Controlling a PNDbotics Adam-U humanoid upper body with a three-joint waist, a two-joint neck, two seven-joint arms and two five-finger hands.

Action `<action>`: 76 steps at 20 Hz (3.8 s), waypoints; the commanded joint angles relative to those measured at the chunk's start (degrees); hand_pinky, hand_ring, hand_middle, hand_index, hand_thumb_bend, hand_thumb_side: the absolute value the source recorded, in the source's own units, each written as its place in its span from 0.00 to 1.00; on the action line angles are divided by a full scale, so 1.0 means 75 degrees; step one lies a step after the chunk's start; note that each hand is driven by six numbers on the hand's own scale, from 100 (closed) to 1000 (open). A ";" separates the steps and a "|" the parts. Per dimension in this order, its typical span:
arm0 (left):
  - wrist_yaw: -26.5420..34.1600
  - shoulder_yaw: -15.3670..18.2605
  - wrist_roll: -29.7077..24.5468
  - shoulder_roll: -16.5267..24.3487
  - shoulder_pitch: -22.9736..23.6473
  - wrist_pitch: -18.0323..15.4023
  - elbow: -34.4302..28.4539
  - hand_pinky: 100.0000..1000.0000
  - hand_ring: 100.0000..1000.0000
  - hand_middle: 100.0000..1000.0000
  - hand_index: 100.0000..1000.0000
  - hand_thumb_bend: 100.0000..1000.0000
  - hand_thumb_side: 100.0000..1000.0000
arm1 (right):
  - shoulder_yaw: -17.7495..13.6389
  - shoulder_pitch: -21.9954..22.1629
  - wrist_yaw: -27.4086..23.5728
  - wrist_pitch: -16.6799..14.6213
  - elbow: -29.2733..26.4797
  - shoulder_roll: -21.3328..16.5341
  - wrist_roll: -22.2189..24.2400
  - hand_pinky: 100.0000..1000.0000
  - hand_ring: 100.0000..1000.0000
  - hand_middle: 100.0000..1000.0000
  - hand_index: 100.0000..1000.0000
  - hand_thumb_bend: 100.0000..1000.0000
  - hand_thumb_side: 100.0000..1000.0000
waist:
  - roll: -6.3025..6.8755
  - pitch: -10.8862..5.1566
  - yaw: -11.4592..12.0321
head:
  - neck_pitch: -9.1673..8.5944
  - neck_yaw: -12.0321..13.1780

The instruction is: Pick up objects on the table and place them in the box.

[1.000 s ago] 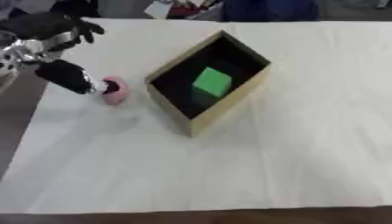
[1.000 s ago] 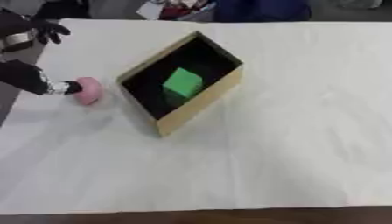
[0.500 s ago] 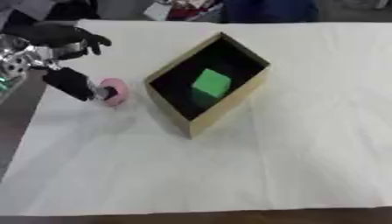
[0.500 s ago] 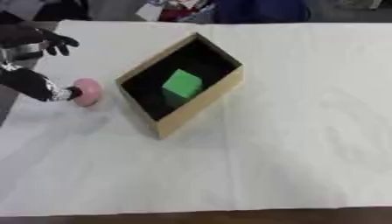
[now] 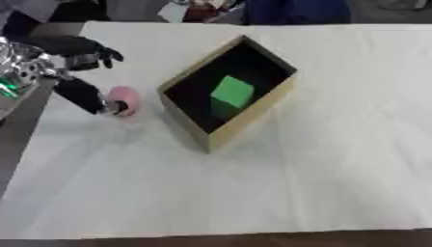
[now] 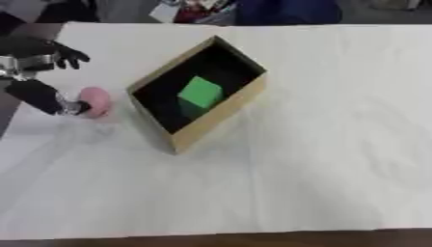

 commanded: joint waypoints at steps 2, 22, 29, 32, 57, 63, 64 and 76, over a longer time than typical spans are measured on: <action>-0.0180 -0.0048 -0.0386 0.0084 -0.0212 0.0262 0.0335 0.81 0.84 0.80 0.98 0.34 0.46 | -0.0077 -0.0096 0.0048 -0.0006 -0.0151 -0.0112 0.0021 0.95 0.98 0.61 0.85 0.00 0.71 | -0.0002 -0.0106 -0.0016 | -0.0043 0.0026; -0.0970 -0.0246 -0.0386 -0.0285 -0.0527 0.0040 0.1425 0.78 0.81 0.76 0.90 0.28 0.45 | -0.0125 -0.0069 0.0068 -0.0024 -0.0142 -0.0084 0.0095 0.96 0.98 0.60 0.85 0.00 0.75 | -0.0013 0.0017 -0.0078 | -0.0141 0.0090; -0.1138 -0.0273 -0.0280 -0.0453 -0.0620 0.0058 0.1643 0.77 0.78 0.73 0.87 0.28 0.46 | -0.0157 -0.0105 0.0125 -0.0028 -0.0095 -0.0035 0.0185 0.96 0.98 0.60 0.86 0.00 0.76 | -0.0014 0.0060 -0.0109 | -0.0178 0.0103; -0.1078 -0.0284 -0.0193 -0.0505 -0.0621 0.0061 0.1684 0.77 0.77 0.72 0.86 0.27 0.46 | -0.0165 -0.0124 0.0147 -0.0031 -0.0065 -0.0018 0.0211 0.96 0.98 0.59 0.86 0.00 0.76 | -0.0013 0.0081 -0.0116 | -0.0181 0.0104; -0.0740 -0.0124 0.0193 -0.0429 -0.0649 0.0306 0.0786 0.64 0.59 0.52 0.70 0.00 0.36 | -0.0235 -0.0026 0.0176 0.0039 -0.0014 0.0077 0.0192 0.97 0.98 0.58 0.86 0.00 0.75 | -0.0006 -0.0024 -0.0081 | -0.0098 -0.0027; -0.0704 0.0037 0.0126 -0.0480 -0.0924 0.0455 0.0370 0.64 0.57 0.52 0.70 0.00 0.39 | -0.0239 -0.0006 0.0167 0.0064 -0.0014 0.0099 0.0166 0.97 0.98 0.58 0.86 0.00 0.75 | -0.0009 -0.0088 -0.0042 | -0.0074 -0.0131; -0.0711 0.0053 0.0128 -0.0517 -0.0999 0.0472 0.0309 0.64 0.57 0.52 0.70 0.00 0.39 | -0.0241 0.0000 0.0164 0.0068 -0.0015 0.0102 0.0157 0.97 0.98 0.58 0.86 0.00 0.75 | -0.0011 -0.0100 -0.0033 | -0.0068 -0.0165; -0.0346 0.0010 0.0453 -0.1737 -0.2168 0.0571 -0.0569 0.64 0.56 0.53 0.71 0.00 0.49 | -0.0225 -0.0005 0.0132 0.0098 -0.0024 0.0163 0.0101 0.97 0.98 0.58 0.86 0.00 0.74 | -0.0063 -0.0181 0.0010 | -0.0005 -0.0305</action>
